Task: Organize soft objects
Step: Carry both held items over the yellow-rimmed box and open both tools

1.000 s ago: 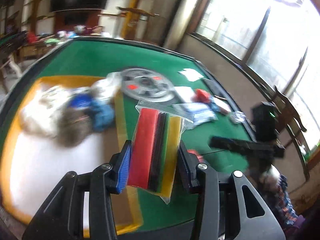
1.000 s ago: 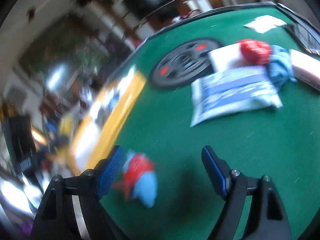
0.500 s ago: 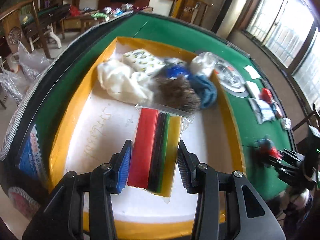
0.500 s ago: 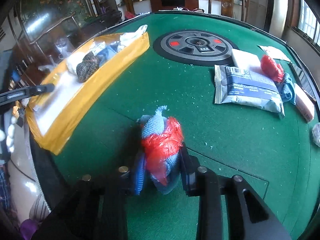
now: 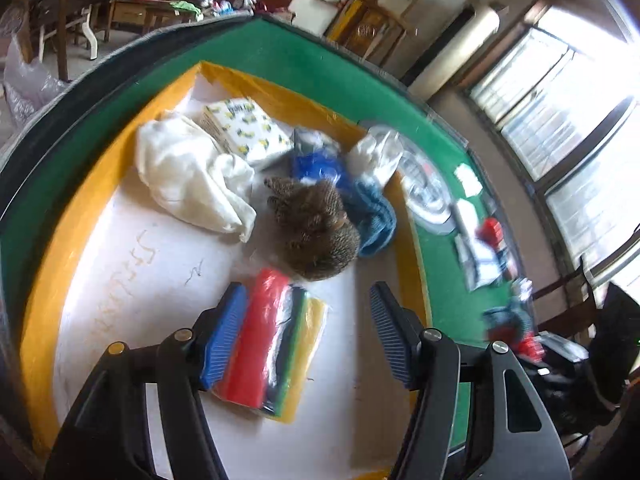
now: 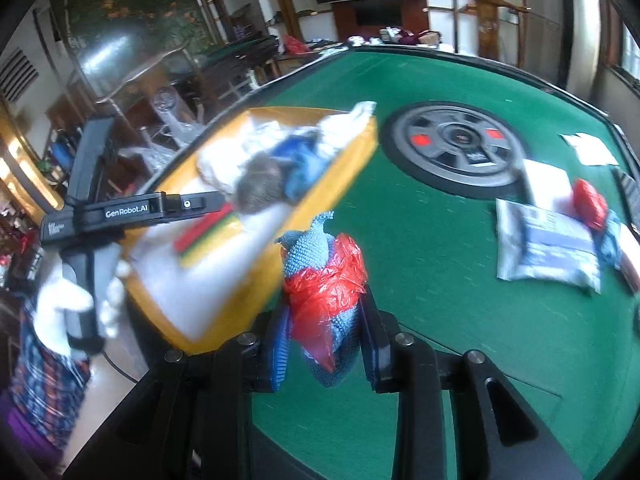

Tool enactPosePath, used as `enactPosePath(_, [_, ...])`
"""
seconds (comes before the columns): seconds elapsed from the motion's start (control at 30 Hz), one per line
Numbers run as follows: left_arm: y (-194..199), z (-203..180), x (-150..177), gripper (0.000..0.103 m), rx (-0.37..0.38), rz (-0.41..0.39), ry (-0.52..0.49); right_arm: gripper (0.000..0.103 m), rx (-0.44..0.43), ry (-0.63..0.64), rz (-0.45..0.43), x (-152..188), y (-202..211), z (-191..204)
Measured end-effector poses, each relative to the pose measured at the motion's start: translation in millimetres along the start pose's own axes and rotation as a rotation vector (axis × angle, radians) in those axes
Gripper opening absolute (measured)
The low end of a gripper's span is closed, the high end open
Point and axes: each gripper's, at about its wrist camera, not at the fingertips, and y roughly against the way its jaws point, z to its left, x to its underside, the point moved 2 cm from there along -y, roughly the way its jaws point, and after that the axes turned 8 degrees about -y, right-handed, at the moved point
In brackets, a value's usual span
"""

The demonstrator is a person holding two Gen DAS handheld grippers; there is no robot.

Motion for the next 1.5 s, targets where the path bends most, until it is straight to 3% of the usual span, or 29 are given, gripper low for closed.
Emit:
enactPosePath(0.13, [40, 15, 7, 0.073, 0.000, -0.096, 0.057, 0.027, -0.075, 0.003, 0.034, -13, -19, 27])
enactPosePath(0.27, [81, 40, 23, 0.073, -0.045, -0.194, 0.108, 0.027, -0.161, -0.005, 0.085, -30, -50, 58])
enactPosePath(0.37, [95, 60, 36, 0.075, -0.061, -0.222, 0.155, 0.027, -0.208, -0.010, 0.136, -43, -80, 85])
enactPosePath(0.57, [97, 79, 54, 0.075, -0.057, -0.213, 0.184, 0.027, -0.181, 0.015, 0.238, -65, -151, 134])
enactPosePath(0.8, [93, 84, 59, 0.075, -0.024, -0.197, 0.188, 0.028, -0.110, 0.027, 0.282, -82, -198, 159])
enactPosePath(1.07, [94, 80, 62, 0.075, -0.016, -0.198, 0.186, 0.029, -0.060, 0.020, 0.257, -102, -206, 156])
enactPosePath(1.13, [96, 81, 62, 0.075, -0.013, -0.200, 0.194, 0.033, -0.075, 0.016, 0.259, -102, -203, 154])
enactPosePath(1.3, [102, 84, 65, 0.075, -0.017, -0.213, 0.207, 0.060, -0.165, -0.017, 0.173, -102, -156, 140])
enactPosePath(1.37, [105, 86, 67, 0.075, -0.016, -0.220, 0.217, 0.063, -0.158, -0.002, 0.151, -97, -137, 134])
enactPosePath(1.5, [111, 90, 69, 0.075, -0.018, -0.240, 0.227, 0.063, -0.078, 0.130, 0.223, -57, -110, 124])
